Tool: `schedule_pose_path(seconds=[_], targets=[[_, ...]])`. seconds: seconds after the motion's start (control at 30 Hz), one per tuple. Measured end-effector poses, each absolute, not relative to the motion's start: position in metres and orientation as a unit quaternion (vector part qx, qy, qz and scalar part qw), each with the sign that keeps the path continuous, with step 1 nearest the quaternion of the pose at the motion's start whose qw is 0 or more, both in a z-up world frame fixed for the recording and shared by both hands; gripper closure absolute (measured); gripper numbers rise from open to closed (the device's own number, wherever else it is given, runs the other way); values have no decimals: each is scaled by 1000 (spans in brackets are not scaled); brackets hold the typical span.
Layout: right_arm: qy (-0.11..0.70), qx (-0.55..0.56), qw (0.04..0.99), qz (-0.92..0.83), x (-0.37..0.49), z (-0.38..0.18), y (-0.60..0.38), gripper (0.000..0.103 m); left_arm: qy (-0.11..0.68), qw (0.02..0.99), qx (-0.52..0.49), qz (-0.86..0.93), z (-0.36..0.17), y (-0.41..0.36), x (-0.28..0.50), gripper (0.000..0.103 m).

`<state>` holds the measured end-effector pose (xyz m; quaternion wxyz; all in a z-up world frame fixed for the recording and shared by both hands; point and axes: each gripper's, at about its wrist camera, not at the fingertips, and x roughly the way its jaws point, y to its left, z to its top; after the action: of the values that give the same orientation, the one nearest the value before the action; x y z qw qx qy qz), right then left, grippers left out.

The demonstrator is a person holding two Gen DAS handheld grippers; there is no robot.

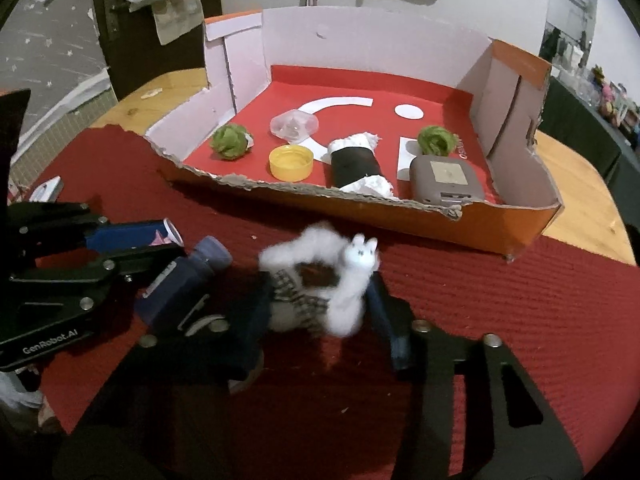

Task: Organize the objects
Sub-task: 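Grasp the pink doll figure with the left tool while the right tool grasps the white plush bunny, then lift the doll figure and plush bunny and carry them over the box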

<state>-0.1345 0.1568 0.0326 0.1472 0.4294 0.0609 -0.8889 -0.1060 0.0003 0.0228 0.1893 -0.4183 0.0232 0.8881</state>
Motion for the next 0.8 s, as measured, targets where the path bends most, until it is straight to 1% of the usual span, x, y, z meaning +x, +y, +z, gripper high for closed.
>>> schedule_pose_path(seconds=[0.57, 0.8], targets=[[20, 392, 171, -904, -100, 64, 169, 67, 17, 181, -383, 906, 53, 1, -81, 85], [20, 386, 170, -906, -88, 70, 170, 67, 9, 183, -377, 908, 58, 2, -71, 85]])
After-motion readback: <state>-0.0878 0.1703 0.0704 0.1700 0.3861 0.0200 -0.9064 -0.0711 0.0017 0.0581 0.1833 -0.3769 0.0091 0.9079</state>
